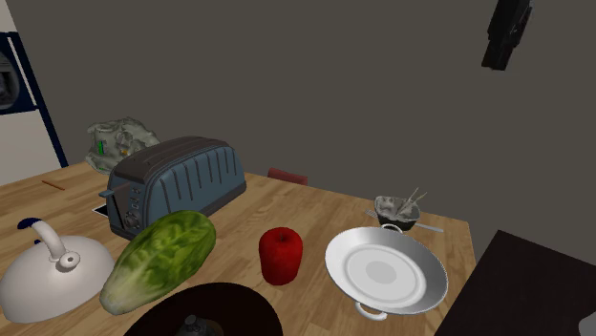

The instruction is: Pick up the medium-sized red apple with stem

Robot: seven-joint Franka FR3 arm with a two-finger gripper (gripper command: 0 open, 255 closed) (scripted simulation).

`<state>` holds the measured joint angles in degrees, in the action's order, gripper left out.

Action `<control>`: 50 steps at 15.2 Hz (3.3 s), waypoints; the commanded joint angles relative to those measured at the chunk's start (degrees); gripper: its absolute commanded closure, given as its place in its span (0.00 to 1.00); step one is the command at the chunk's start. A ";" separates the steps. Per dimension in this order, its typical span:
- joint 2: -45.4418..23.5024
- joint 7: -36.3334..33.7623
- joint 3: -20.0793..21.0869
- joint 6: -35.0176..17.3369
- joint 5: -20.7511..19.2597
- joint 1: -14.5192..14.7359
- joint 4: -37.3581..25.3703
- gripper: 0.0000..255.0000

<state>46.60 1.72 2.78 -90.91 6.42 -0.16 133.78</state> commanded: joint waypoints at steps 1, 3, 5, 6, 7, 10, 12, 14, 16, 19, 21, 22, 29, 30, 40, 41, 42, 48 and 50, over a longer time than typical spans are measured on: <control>0.00 0.00 0.00 0.00 0.00 0.00 0.00 0.00; -1.31 -3.70 2.52 -2.75 1.54 -0.04 1.43 0.00; -3.02 -7.36 5.05 -5.58 3.00 -0.08 2.51 0.00; -4.03 -9.17 6.32 -7.03 3.69 -0.13 2.92 0.00; -5.14 -10.99 7.59 -8.48 4.34 -0.17 3.23 0.00; -9.05 -16.41 11.40 -12.92 6.04 -0.44 3.62 0.00; -12.12 -20.05 13.91 -15.90 6.85 -0.72 3.43 0.00; -15.54 -23.74 16.39 -18.86 7.36 -1.11 2.88 0.00; -19.28 -27.53 18.83 -21.77 7.48 -1.62 1.99 0.00; -25.46 -33.49 22.38 -25.98 6.79 -2.58 0.01 0.00; -29.95 -37.72 24.61 -28.61 5.63 -3.27 -1.72 0.00; -32.29 -39.93 25.66 -29.85 4.81 -3.62 -2.70 0.00; -50.36 -57.06 30.09 -36.46 -5.24 -4.04 -11.87 0.00; -53.05 -59.55 30.10 -37.00 -7.03 -3.60 -13.52 0.00; -73.72 -75.23 25.29 -39.16 -18.06 3.75 -28.98 0.00; -74.18 -75.37 25.12 -39.74 -18.32 3.88 -28.81 0.00; -74.63 -75.50 24.95 -40.32 -18.59 4.00 -28.66 0.00; -76.42 -76.04 24.27 -42.27 -19.57 4.54 -28.38 1.00; -76.55 -76.05 24.23 -42.26 -19.61 4.58 -28.51 1.00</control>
<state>-29.89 -74.31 27.03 -133.14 -13.17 4.40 105.31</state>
